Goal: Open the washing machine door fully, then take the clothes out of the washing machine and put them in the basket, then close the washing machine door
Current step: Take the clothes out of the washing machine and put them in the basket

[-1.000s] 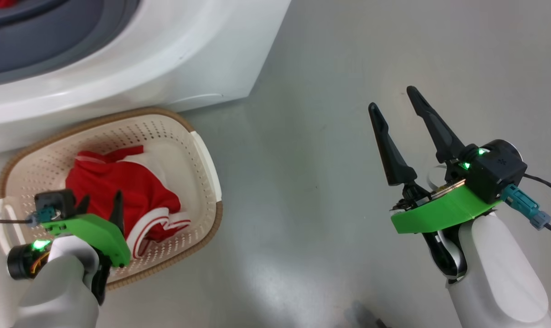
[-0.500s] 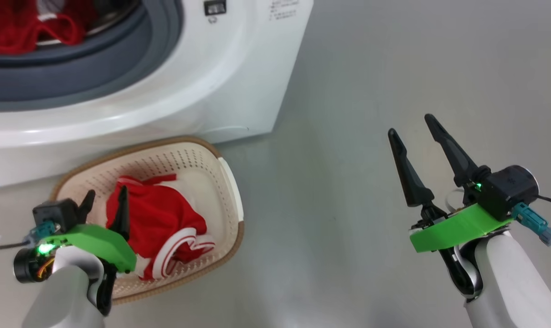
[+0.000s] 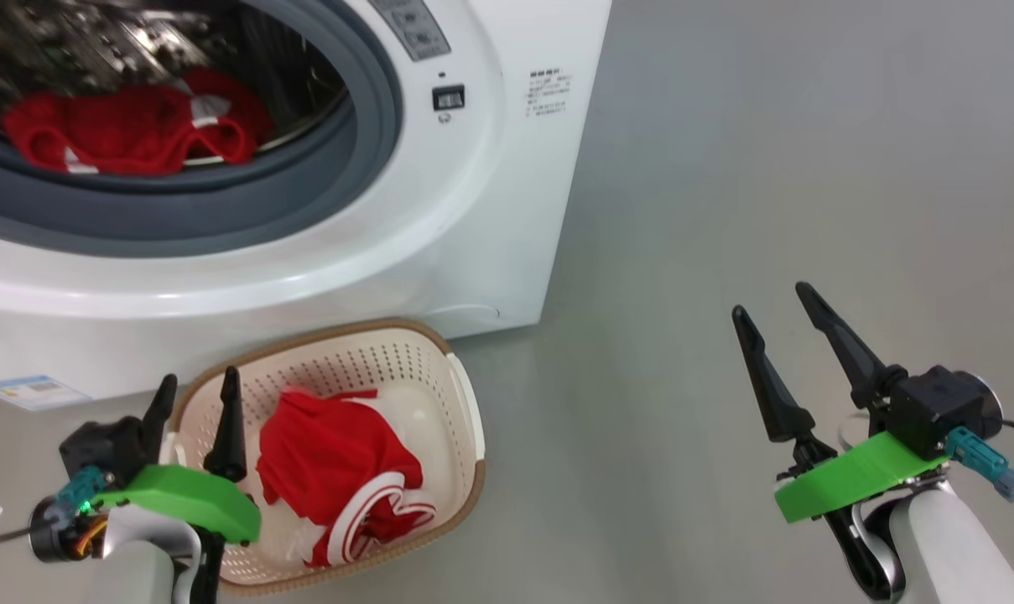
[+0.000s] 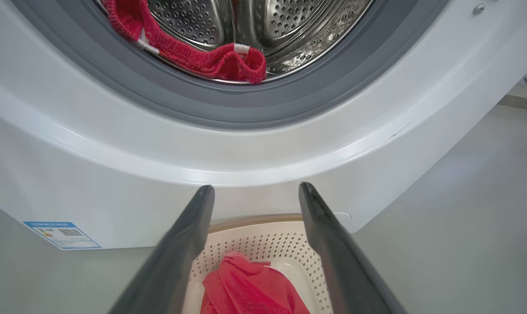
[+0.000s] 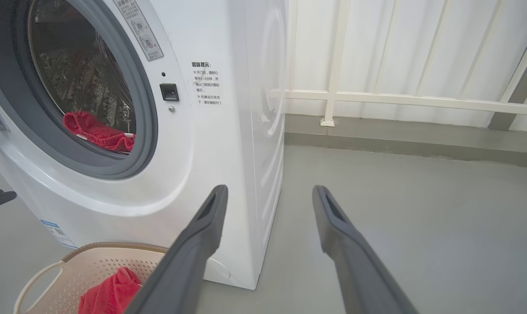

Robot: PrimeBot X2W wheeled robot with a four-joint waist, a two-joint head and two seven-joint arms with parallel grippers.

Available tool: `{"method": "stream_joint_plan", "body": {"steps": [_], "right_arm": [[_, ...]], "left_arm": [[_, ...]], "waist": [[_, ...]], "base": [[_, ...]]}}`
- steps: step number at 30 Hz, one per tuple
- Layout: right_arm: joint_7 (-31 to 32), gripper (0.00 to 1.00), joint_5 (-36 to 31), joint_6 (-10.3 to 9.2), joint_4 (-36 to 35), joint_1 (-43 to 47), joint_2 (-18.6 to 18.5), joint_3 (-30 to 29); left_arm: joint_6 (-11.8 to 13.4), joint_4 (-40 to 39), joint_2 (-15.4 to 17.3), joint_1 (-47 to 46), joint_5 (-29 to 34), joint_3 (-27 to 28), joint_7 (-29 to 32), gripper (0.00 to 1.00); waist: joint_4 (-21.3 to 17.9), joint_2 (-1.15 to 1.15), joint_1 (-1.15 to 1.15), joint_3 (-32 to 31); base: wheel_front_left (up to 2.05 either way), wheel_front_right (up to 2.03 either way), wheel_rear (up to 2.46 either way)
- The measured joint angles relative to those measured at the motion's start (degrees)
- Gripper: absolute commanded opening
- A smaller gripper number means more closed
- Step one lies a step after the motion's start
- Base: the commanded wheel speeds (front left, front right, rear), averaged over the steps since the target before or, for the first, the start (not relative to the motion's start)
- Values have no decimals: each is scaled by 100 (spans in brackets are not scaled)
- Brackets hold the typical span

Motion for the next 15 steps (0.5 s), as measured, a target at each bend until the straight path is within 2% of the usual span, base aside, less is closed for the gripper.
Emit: {"method": "stream_joint_plan", "body": {"steps": [15], "right_arm": [[0,100,8,0,15,465,-98,-121]], "left_arm": [[-45,-1555,-167,1098,482,576,-21,100]], "waist": [[142,0,0,-720]], "base": [[0,0,0]]}}
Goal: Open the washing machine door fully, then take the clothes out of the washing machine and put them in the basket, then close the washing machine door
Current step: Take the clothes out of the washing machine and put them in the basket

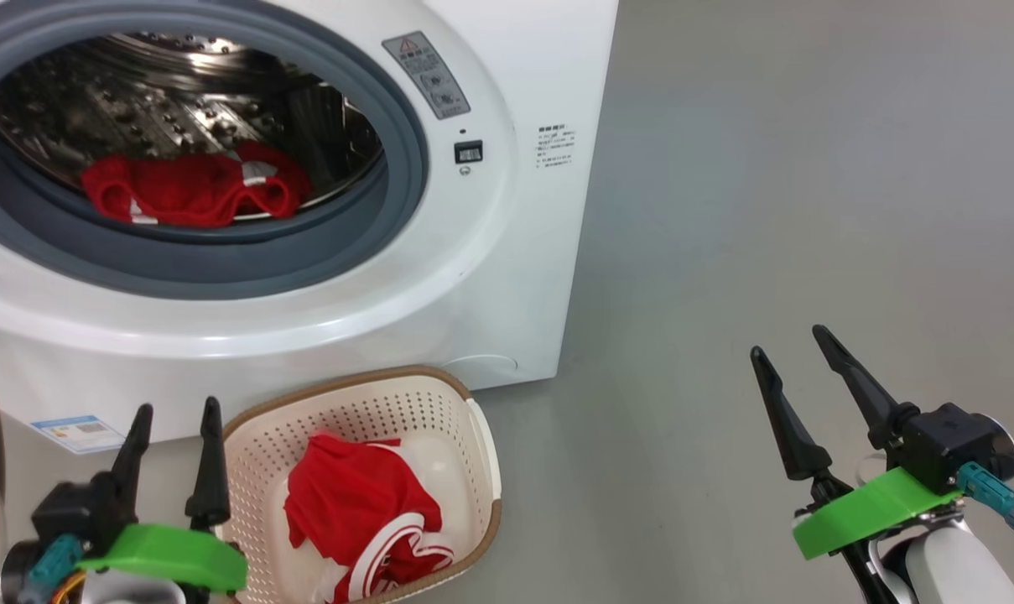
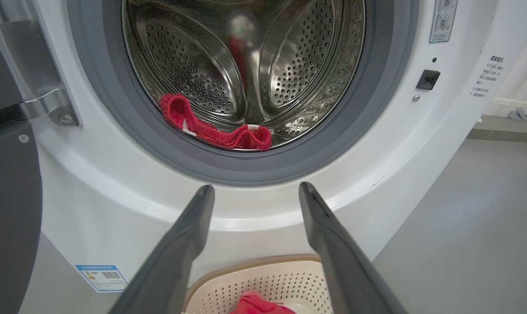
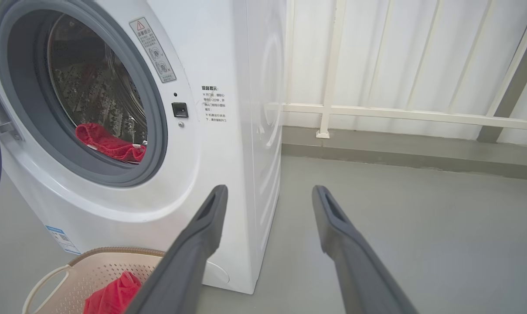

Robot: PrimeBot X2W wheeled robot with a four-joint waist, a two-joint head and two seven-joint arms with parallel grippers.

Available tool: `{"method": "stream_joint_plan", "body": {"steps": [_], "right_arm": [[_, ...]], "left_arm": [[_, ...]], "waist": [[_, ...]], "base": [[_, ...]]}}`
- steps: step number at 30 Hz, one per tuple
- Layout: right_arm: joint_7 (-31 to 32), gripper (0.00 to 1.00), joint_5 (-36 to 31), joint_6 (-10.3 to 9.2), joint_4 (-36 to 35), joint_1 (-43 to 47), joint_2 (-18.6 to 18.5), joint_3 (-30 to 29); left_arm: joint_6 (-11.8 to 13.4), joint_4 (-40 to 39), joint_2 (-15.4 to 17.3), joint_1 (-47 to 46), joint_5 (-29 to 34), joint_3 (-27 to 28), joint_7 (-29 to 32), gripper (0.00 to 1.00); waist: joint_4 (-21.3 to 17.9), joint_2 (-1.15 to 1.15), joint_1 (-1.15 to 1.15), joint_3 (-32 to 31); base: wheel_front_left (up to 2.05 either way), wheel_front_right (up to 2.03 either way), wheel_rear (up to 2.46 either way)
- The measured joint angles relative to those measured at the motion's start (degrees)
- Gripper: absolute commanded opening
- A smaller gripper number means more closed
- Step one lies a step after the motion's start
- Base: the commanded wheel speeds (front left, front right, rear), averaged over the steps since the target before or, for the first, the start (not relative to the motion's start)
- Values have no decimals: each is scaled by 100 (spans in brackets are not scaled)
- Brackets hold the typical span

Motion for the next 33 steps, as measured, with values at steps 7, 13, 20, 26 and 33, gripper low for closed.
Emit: {"method": "stream_joint_plan", "body": {"steps": [7,13,20,26,33], "right_arm": [[0,100,0,0,-26,139,-27,-54],[0,100,1,0,-27,207,-43,-134],[0,100,46,0,-41,407,-43,-185],[0,100,49,0,-34,466,-42,-223],[0,100,86,0,0,545,-38,-321]], "left_arm": [[0,-630,-89,531,131,204,-1,100],[0,-1169,-135,892,202,381,-1,100],[1,-1646,-188,1269,202,510,-1,100],[8,-1929,-226,1513,201,515,-1,100],[77,-2134,-227,1612,166,478,-1,100]], "waist": [[45,0,0,-168],[81,0,0,-237],[117,0,0,-333],[161,0,0,-372],[203,0,0,-336]], "base": [[0,0,0],[0,0,0],[0,0,0],[0,0,0],[0,0,0]]}}
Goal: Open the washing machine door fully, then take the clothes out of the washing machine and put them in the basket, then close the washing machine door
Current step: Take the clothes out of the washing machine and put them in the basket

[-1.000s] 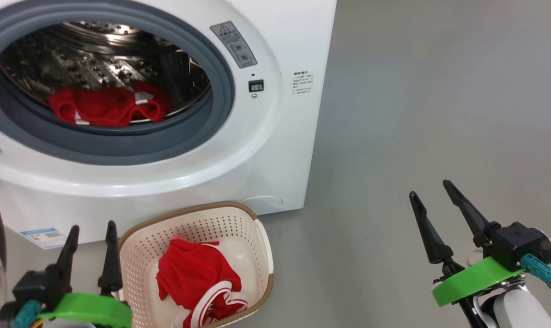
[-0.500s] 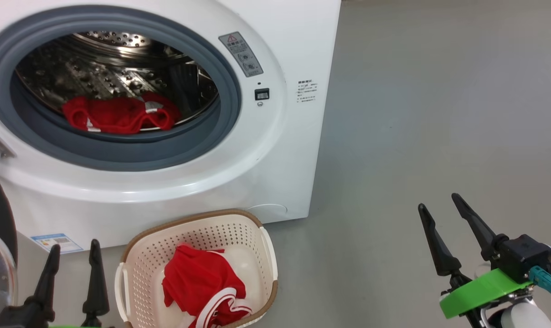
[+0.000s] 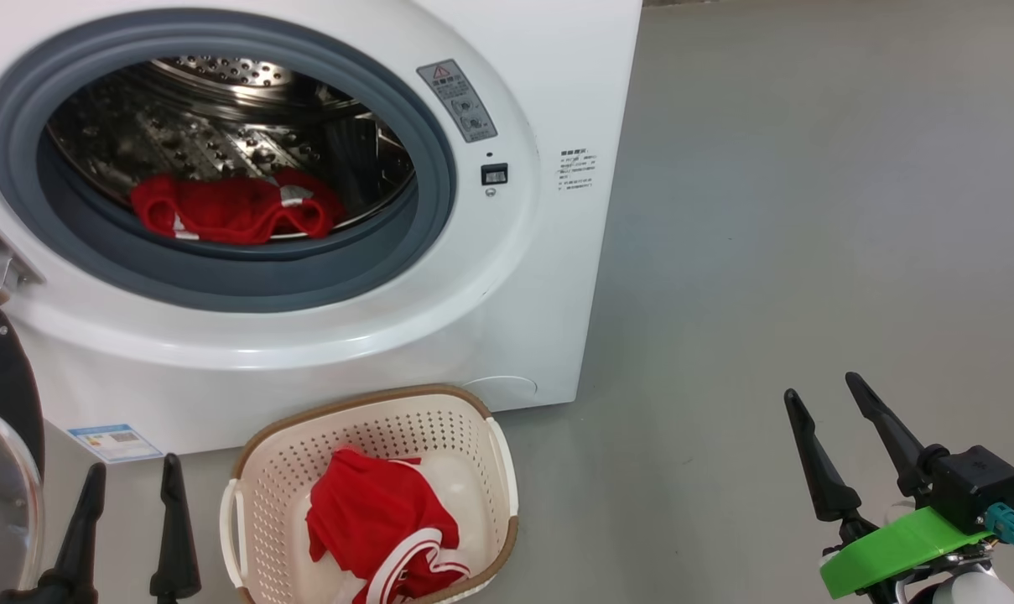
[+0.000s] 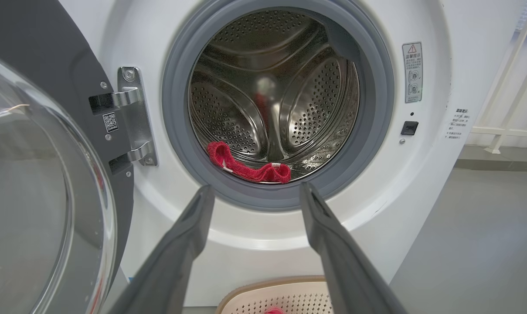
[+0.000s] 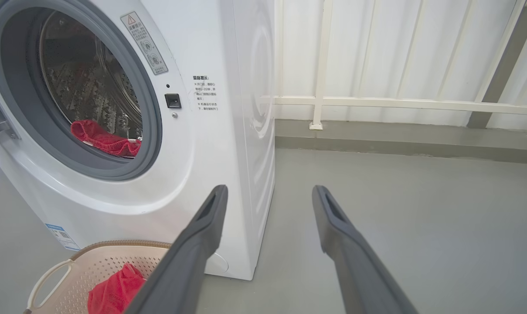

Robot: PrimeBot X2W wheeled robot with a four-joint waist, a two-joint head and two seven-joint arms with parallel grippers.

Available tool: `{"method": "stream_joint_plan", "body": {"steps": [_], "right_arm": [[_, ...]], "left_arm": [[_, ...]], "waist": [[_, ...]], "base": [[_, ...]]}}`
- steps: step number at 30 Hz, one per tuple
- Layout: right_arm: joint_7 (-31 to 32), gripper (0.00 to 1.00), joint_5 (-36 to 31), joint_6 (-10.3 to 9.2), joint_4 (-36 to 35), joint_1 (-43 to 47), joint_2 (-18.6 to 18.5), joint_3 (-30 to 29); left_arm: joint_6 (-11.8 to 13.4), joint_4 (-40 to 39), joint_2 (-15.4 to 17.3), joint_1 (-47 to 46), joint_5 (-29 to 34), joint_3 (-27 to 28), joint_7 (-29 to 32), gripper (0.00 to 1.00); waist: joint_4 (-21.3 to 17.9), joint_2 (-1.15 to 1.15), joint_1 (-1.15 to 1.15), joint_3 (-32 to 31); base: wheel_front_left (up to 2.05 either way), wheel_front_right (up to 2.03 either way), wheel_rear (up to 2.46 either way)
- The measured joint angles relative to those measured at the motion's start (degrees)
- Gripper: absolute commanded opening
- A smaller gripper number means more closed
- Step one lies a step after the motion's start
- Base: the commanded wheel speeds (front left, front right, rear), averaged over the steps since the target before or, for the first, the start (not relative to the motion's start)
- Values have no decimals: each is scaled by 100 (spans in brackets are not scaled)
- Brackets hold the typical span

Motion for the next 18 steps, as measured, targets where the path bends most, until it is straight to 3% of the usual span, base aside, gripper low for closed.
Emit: {"method": "stream_joint_plan", "body": {"steps": [18], "right_arm": [[0,100,7,0,31,1,48,-24]], "left_arm": [[131,-89,0,90,-174,-104,0,100]], "waist": [[25,0,0,41]], "base": [[0,0,0]]}}
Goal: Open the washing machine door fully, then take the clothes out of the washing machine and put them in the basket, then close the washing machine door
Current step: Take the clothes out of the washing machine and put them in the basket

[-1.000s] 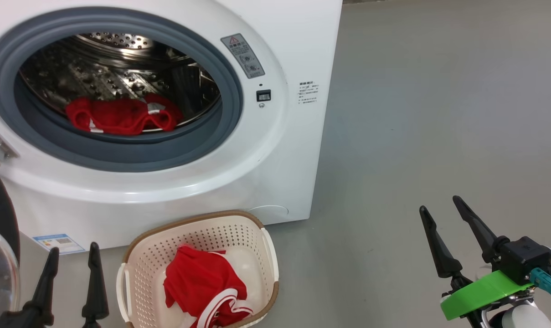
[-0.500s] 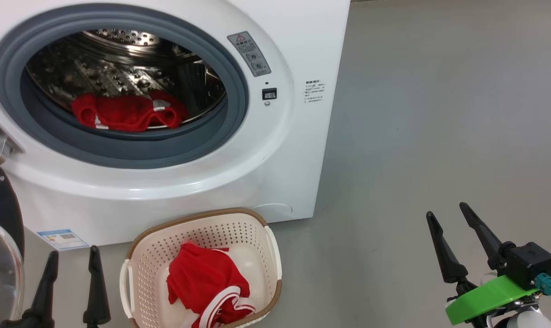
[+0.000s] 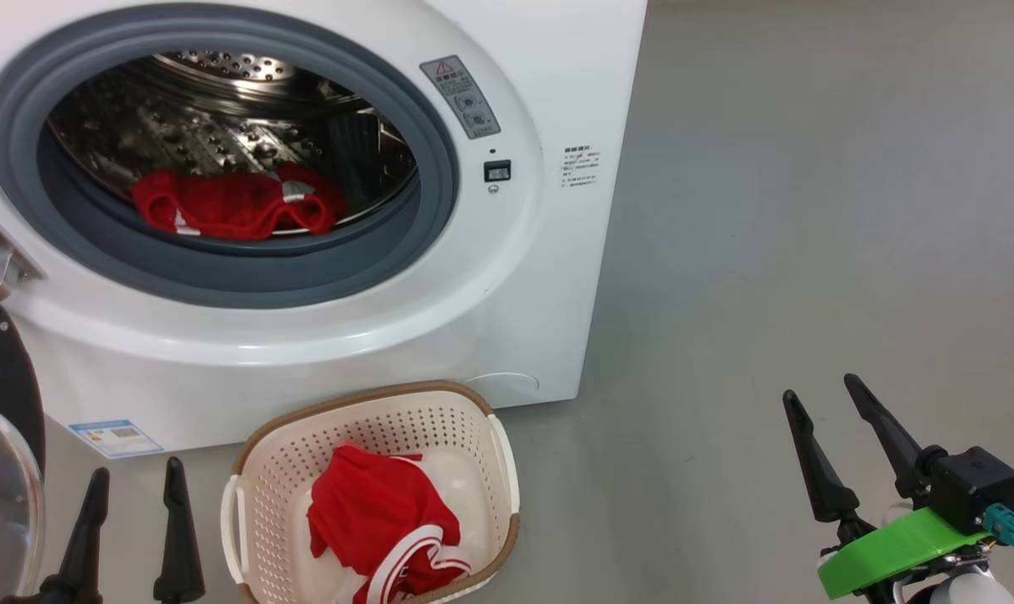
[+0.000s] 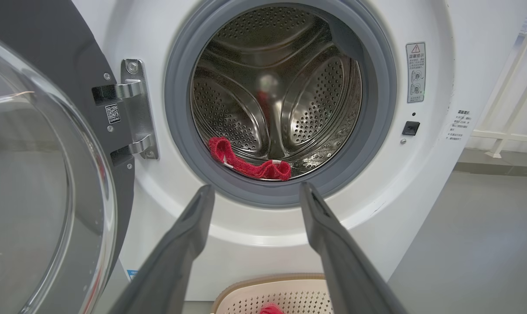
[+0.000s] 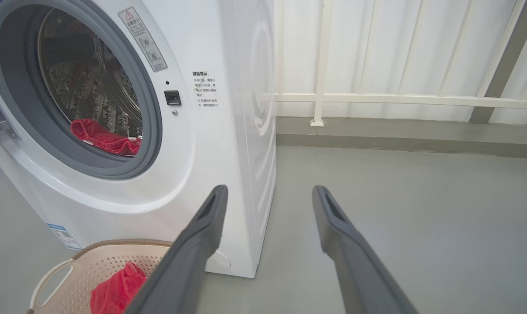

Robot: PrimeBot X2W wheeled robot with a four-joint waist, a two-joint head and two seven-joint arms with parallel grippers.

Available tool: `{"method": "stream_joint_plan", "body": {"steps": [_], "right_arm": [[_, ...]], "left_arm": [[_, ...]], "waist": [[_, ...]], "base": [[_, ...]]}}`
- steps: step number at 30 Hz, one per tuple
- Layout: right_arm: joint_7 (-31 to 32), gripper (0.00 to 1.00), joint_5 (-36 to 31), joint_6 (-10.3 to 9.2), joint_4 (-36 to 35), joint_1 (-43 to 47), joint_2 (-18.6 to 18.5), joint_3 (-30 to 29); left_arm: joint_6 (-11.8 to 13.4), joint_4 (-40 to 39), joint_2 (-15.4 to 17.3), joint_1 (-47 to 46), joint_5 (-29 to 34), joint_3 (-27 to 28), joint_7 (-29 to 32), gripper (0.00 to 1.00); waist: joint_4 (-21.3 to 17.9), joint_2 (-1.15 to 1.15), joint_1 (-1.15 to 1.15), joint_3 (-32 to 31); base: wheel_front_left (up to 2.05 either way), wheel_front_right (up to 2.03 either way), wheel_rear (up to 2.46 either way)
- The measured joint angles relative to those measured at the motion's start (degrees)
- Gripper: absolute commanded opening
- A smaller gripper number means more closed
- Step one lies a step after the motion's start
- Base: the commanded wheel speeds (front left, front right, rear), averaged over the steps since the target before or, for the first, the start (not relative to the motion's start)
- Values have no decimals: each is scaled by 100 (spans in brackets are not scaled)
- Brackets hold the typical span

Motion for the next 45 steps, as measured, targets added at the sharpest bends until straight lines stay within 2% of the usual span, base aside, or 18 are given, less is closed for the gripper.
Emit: {"method": "stream_joint_plan", "body": {"steps": [20,25,31,45], "right_arm": [[0,100,5,0,-24,-24,101,-7],[0,100,5,0,-58,-87,143,-3],[0,100,5,0,-97,-434,234,23],[0,100,14,0,-97,-1001,448,212]], "left_arm": [[-4,219,0,-277,-3,-43,0,100],[-66,600,13,-822,19,-116,0,100],[-116,1402,189,-1887,125,-443,21,100],[-160,3240,668,-4691,434,-961,1154,100]], "waist": [[-30,0,0,300],[-62,0,0,535],[-93,0,0,862],[-377,0,0,1654]], "base": [[0,0,0],[0,0,0],[0,0,0],[0,0,0]]}}
